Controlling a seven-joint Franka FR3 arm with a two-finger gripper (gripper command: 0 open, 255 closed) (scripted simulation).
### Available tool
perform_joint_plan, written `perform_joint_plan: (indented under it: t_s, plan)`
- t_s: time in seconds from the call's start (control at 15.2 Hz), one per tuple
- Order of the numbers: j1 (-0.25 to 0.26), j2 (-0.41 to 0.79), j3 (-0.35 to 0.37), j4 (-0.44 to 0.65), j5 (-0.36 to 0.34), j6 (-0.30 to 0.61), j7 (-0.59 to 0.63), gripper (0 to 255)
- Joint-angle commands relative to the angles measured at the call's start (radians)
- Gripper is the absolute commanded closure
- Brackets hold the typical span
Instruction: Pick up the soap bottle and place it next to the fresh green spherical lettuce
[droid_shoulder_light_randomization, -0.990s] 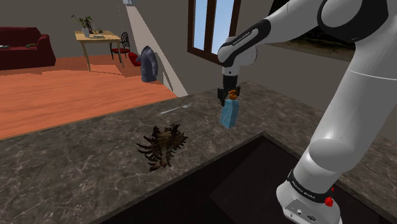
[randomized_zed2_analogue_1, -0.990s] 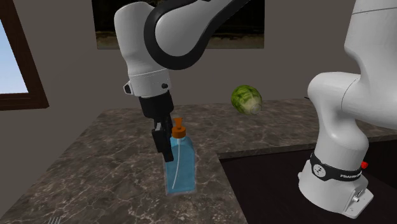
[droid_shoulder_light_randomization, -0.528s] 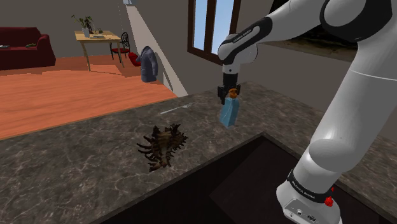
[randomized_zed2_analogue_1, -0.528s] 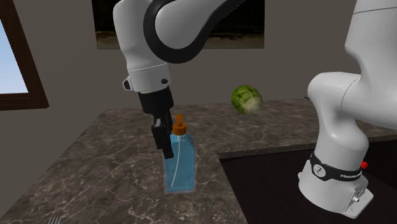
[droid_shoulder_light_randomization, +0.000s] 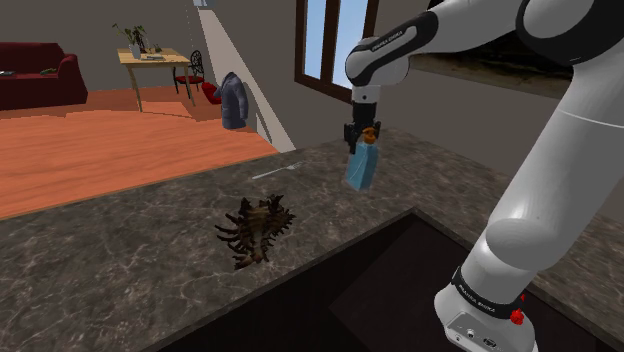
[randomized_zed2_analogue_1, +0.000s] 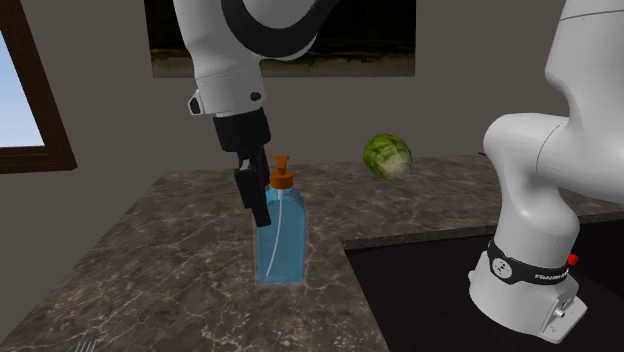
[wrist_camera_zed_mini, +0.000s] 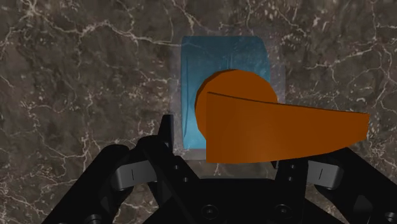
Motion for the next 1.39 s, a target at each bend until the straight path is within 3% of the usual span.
perform_joint_plan:
  t_s: [0.0, 1.32]
  plan:
    - [0.001, -0.014, 0.001, 0.014, -0.004, -0.028, 0.005, 255]
    - [0.003, -0.072, 0.005, 0.221, -0.018, -0.291, 0.023, 255]
